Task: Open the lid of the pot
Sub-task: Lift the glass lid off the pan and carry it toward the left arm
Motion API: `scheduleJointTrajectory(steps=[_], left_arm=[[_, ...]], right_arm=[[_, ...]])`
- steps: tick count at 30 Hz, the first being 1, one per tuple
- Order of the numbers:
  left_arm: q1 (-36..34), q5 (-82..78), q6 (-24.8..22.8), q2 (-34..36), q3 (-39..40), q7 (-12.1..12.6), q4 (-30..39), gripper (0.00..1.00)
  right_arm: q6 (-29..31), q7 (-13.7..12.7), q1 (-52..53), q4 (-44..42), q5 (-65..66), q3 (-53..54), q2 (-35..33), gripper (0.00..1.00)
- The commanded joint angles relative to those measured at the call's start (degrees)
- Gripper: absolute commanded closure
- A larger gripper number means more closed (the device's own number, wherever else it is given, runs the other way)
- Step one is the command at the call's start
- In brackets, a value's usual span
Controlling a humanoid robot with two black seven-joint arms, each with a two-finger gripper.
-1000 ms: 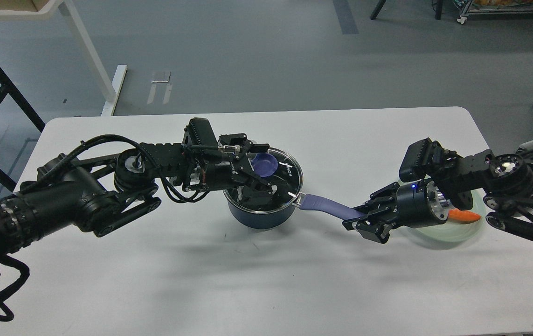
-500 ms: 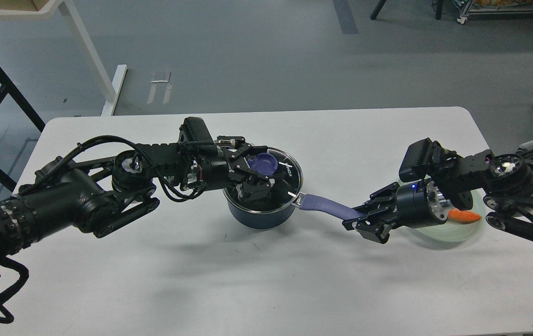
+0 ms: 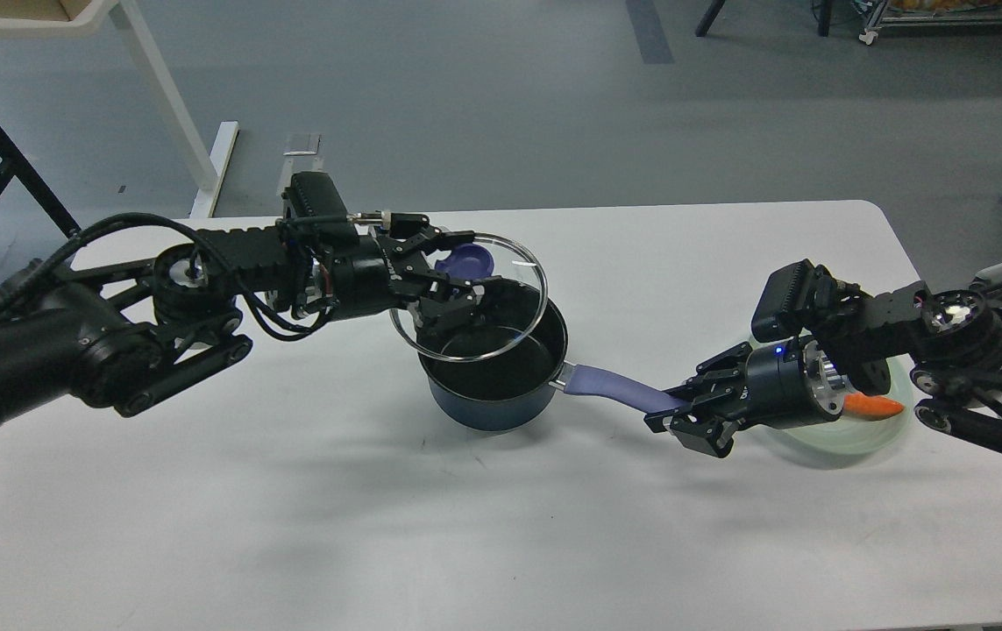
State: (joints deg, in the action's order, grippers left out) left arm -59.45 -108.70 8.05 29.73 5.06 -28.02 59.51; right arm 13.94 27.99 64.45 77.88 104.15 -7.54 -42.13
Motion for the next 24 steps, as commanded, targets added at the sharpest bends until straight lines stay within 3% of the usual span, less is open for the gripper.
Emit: scheduleJointTrajectory(steps=[1,6,16,24], left_arm=[[0.1,0.8,0.3,8.6,-0.1,0.0,4.3,0.65],[4.9,4.5,2.8,17.4,-1.0,0.0,5.7,0.65],[20.0,4.0,18.4,20.8,-1.2,0.0,3.9,0.64],[22.8,3.8,19.9,20.4,-3.2,0.0,-3.4,0.63]], right_arm=[[0.0,0.0,0.0,0.0,0.0,0.0,-0.1,0.67],[0.0,0.0,0.0,-0.1,0.0,0.0,0.1,0.67],[-0.1,0.0,0.0,-0.3,0.0,0.0,-0.1,0.67],[-0.1,0.0,0.0,-0.3,0.0,0.0,0.1,0.67]])
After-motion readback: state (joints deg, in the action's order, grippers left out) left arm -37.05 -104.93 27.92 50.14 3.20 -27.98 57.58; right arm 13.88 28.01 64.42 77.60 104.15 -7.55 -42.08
